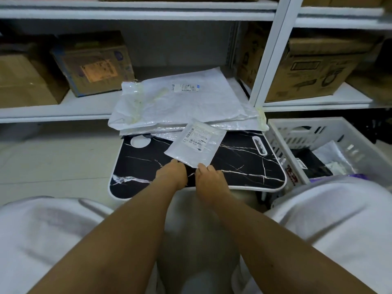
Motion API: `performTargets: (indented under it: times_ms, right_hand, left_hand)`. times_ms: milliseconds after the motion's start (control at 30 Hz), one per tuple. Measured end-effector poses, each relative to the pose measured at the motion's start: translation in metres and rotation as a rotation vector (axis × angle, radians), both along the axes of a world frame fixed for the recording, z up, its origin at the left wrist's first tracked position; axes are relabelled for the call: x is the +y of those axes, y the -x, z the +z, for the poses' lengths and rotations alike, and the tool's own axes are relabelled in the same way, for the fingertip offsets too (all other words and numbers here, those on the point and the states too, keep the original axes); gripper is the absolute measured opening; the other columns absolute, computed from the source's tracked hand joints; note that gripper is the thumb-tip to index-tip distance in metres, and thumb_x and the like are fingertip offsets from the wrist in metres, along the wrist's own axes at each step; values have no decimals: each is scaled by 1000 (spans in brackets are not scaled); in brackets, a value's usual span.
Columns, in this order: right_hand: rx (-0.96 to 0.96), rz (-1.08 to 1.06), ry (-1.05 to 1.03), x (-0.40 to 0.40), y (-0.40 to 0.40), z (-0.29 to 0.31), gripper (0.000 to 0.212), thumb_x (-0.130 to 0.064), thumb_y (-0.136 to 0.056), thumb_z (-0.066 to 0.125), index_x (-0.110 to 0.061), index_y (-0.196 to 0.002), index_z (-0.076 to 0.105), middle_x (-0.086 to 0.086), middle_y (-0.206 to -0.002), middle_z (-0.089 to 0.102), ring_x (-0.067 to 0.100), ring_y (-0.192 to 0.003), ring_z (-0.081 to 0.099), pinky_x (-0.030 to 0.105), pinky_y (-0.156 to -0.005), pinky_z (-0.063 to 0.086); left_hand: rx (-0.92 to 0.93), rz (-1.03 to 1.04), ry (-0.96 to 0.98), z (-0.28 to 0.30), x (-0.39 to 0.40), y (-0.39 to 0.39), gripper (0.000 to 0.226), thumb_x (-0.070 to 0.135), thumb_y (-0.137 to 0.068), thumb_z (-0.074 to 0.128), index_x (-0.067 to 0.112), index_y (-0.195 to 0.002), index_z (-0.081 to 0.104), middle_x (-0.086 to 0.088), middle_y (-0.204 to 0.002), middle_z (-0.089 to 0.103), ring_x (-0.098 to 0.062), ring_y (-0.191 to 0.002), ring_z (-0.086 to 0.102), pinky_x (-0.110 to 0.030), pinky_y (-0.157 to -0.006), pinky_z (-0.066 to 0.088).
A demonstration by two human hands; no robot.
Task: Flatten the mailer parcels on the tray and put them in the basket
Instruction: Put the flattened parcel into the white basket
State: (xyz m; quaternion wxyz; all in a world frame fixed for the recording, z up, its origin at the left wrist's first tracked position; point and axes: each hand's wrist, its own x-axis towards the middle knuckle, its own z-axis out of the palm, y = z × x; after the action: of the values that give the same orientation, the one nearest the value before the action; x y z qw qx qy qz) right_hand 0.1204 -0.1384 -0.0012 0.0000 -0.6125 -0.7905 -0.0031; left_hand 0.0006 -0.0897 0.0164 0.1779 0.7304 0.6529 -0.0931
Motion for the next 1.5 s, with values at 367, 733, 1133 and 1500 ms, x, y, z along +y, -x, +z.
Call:
performTargets:
  times_ms: [367, 733, 1133, 1500]
  right_hand:
    - [-56, -8, 172, -21, 9, -16, 31, -10, -97, 38, -6, -125, 51, 9, -126, 47, 27, -115, 46, 36, -85, 38]
    - [20, -142, -114, 8, -1, -30, 27, -19, -67, 74, -12, -90, 64, 5, -97, 61, 26, -86, 58, 35, -68, 45]
    - [45, 12, 107, 25, 3, -83, 62, -42, -89, 28, -10, -131, 59, 7, -140, 54, 22, -131, 49, 49, -96, 47]
    - [185, 7, 23, 34, 2, -87, 45, -34, -85, 45, -15, -121, 63, 3, -128, 61, 25, -125, 54, 53, -97, 46]
  left_hand:
    - [14, -56, 32, -14, -11, 1, 31, 15, -94, 43, 8, -124, 50, -12, -129, 50, -28, -118, 51, -40, -97, 45]
    - [37, 8, -115, -40, 0, 21, 58, 27, -98, 38, 8, -148, 17, -14, -156, 10, -28, -145, 13, -46, -113, 24]
    - [145, -265, -144, -80, 7, 19, 63, 46, -102, 13, 17, -150, -15, -4, -159, -19, -19, -146, -16, -47, -119, 1]
    - [24, -223, -147, -79, 11, 17, 61, 41, -100, 31, 18, -152, 10, -2, -160, 3, -21, -148, 1, -46, -119, 9]
